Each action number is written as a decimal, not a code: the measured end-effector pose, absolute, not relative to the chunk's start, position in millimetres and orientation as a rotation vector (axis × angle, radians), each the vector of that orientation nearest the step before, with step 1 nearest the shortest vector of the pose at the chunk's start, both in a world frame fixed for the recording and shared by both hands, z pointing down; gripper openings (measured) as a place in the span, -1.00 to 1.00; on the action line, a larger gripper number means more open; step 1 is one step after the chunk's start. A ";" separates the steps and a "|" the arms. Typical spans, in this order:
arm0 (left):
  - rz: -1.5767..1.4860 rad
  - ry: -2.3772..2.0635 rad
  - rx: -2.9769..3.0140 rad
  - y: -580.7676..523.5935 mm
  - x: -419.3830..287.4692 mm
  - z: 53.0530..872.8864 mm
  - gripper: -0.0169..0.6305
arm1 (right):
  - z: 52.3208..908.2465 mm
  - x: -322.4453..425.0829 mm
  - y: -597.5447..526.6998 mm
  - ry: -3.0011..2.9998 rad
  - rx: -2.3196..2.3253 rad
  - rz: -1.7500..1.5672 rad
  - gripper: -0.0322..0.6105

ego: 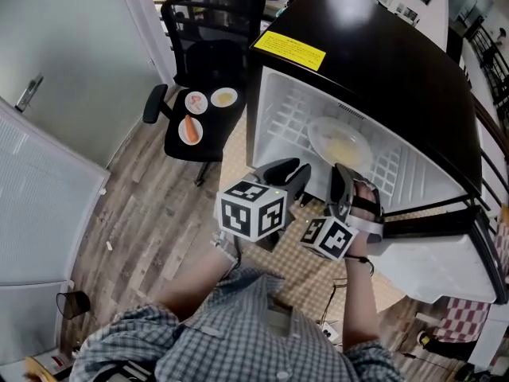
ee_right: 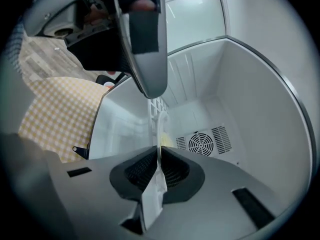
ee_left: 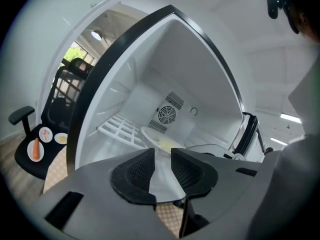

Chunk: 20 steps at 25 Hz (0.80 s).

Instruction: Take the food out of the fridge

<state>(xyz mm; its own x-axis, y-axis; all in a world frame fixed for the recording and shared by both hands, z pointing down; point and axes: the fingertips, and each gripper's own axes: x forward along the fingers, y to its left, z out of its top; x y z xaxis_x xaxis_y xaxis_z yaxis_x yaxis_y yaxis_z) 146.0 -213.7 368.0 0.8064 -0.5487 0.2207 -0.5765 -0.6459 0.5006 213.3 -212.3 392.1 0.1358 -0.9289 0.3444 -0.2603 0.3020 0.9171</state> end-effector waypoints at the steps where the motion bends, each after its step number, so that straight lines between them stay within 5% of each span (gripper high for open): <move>1: 0.062 -0.819 2.409 -215.0 147.7 370.0 -0.64 | 391.9 211.9 -210.1 -1.383 1.194 -0.716 -0.82; 7: 0.041 -0.762 2.343 -222.0 157.6 379.5 -0.64 | 395.9 209.7 -203.1 -1.443 1.186 -0.684 -0.82; 9: 0.040 -0.748 2.329 -224.3 159.9 381.6 -0.64 | 393.9 205.4 -197.8 -1.532 1.208 -0.620 -0.54; 12: 0.019 -0.725 2.296 -229.1 163.0 382.8 -0.64 | 378.6 204.5 -186.3 -1.775 1.389 -0.410 -0.53; 20: -0.164 -0.624 2.067 -245.3 167.8 384.9 -0.59 | 375.3 257.8 -181.0 -2.515 2.102 1.170 -0.54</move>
<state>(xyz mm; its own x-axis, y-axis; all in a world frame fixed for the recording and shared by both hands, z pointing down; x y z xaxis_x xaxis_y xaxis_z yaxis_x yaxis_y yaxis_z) 167.8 -245.3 384.9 0.8615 -0.4917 0.1264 -0.3666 -0.4302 0.8249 257.8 -181.0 375.3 -0.2345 -0.9597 0.1549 -0.7367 0.0715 -0.6724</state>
